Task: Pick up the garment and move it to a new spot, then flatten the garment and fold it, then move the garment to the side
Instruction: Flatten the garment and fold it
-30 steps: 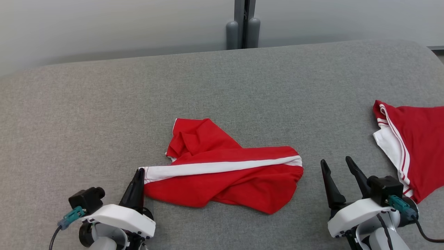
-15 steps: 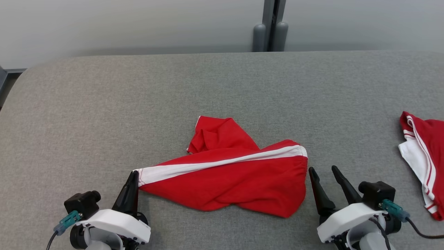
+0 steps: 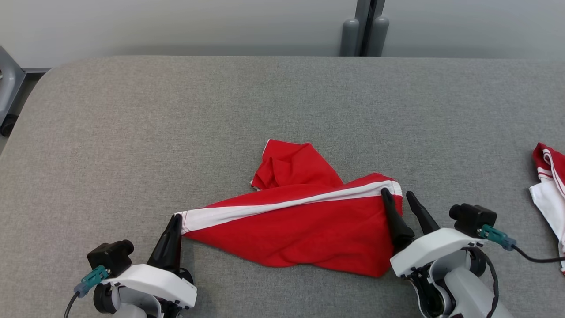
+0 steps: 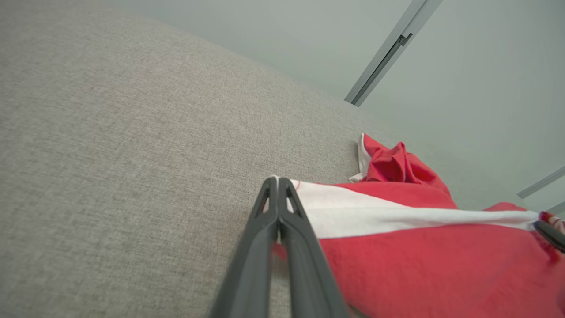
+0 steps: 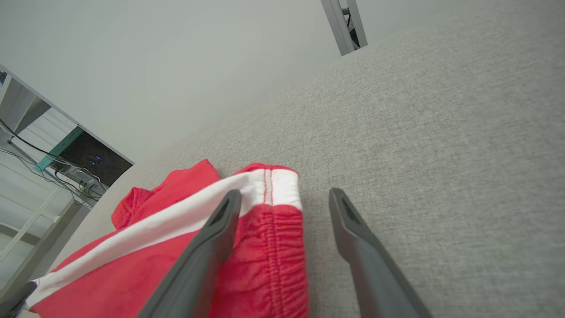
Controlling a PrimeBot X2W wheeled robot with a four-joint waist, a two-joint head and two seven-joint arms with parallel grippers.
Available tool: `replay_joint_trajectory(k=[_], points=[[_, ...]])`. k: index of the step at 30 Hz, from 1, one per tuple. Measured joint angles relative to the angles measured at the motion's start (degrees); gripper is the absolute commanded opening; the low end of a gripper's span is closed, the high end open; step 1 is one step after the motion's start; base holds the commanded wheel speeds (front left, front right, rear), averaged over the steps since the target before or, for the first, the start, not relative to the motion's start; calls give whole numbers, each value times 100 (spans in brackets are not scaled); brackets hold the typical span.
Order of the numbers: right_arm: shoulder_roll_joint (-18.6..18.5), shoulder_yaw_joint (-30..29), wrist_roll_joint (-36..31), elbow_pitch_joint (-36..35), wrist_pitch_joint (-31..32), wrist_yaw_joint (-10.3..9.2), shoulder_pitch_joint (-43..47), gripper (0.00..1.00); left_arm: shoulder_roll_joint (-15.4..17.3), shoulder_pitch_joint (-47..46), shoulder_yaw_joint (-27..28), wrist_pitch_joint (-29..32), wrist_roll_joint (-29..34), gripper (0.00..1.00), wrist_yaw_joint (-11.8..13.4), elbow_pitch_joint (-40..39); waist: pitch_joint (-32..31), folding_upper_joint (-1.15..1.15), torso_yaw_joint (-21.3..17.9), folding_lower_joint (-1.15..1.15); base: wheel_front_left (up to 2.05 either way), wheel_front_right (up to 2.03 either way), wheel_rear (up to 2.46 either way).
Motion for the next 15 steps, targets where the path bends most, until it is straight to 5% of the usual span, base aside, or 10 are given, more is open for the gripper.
replay_joint_trajectory(k=[1,7,15], points=[[-2,23,71,33,-1,0,-38,100,-7,-1,5,0,23,0,0,-4,10,0,4,0,0,0,0],[-115,423,844,99,0,0,-272,50,-59,-11,68,0,91,0,0,0,77,0,11,0,0,0,0],[-319,675,1278,53,0,0,-283,37,-70,-11,122,0,100,0,0,30,54,0,-2,0,0,0,0]])
